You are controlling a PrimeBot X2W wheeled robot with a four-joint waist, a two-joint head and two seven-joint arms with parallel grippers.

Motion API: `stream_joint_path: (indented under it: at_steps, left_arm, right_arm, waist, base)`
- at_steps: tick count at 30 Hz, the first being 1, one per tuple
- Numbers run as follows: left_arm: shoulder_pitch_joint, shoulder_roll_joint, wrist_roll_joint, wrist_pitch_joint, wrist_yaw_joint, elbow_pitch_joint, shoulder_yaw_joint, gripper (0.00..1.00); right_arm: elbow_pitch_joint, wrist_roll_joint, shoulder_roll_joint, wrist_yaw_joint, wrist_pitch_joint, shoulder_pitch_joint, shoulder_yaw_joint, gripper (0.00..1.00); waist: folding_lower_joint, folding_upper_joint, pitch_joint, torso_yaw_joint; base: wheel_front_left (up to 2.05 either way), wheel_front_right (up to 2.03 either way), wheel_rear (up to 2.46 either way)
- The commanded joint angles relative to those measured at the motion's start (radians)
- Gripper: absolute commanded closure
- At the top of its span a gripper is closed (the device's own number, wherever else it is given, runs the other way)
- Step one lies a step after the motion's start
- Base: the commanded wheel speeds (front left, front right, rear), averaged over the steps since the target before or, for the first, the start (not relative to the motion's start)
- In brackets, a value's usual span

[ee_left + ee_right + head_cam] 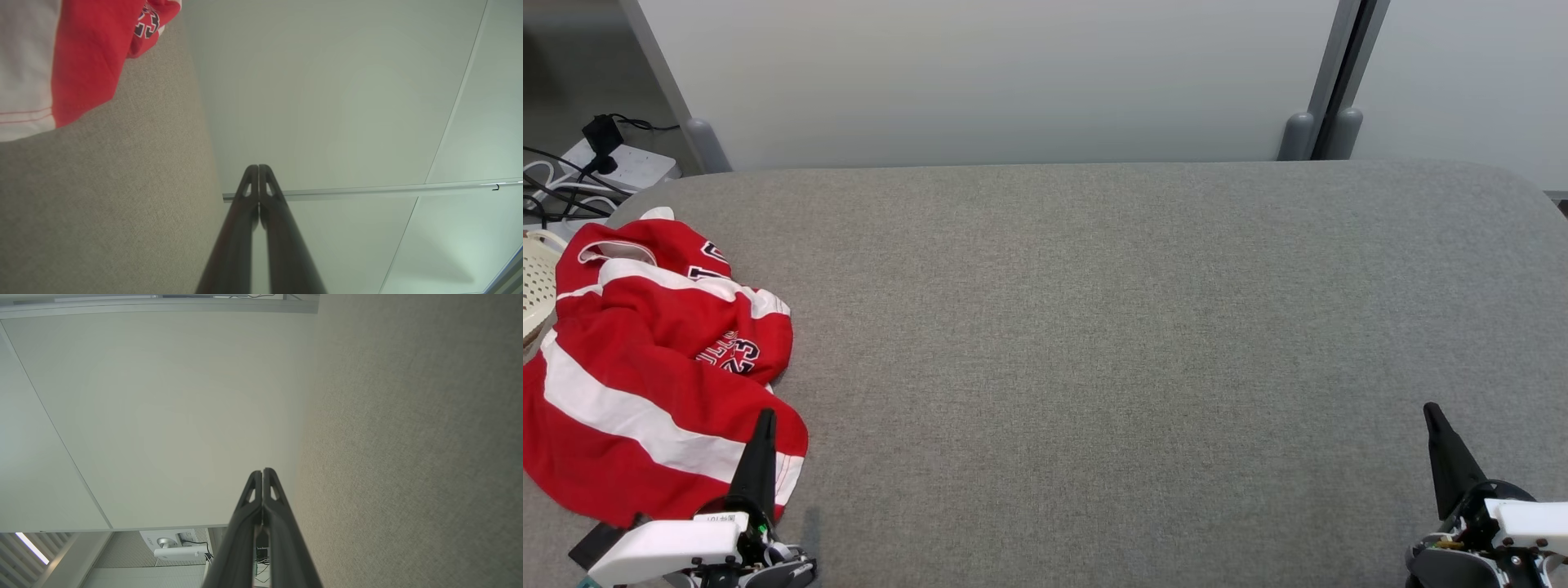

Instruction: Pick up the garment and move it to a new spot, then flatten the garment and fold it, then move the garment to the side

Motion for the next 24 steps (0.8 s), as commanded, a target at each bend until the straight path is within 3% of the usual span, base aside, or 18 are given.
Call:
stream_joint_path:
  at_steps: [1, 22, 23, 24]
  left_arm:
    - [-0.057, 0.01, 0.003, 0.006, -0.008, -0.022, 0.031, 1.0]
    - [-0.057, 0.01, 0.003, 0.006, -0.008, -0.022, 0.031, 1.0]
    - [0.002, 0.0, 0.0, -0.001, 0.0, 0.003, -0.001, 0.0]
    - [0.005, -0.002, 0.0, -0.001, 0.001, 0.012, -0.002, 0.0]
  right_arm:
    - [-0.027, -0.005, -0.01, 0.002, 0.008, -0.039, 0.019, 1.0]
    - [-0.027, -0.005, -0.01, 0.002, 0.008, -0.039, 0.019, 1.0]
    - [0.003, 0.0, 0.0, 0.0, 0.0, 0.001, 0.001, 0.0]
    - [0.011, 0.0, 0.002, 0.0, 0.0, 0.005, 0.002, 0.0]
  waist:
    - [0.0, 0.0, 0.0, 0.0]
    - [0.0, 0.0, 0.0, 0.0]
    - [0.0, 0.0, 0.0, 0.0]
    - [0.0, 0.0, 0.0, 0.0]
  base:
    - [0.0, 0.0, 0.0]
    - [0.0, 0.0, 0.0]
    - [0.0, 0.0, 0.0]
    - [0.0, 0.0, 0.0]
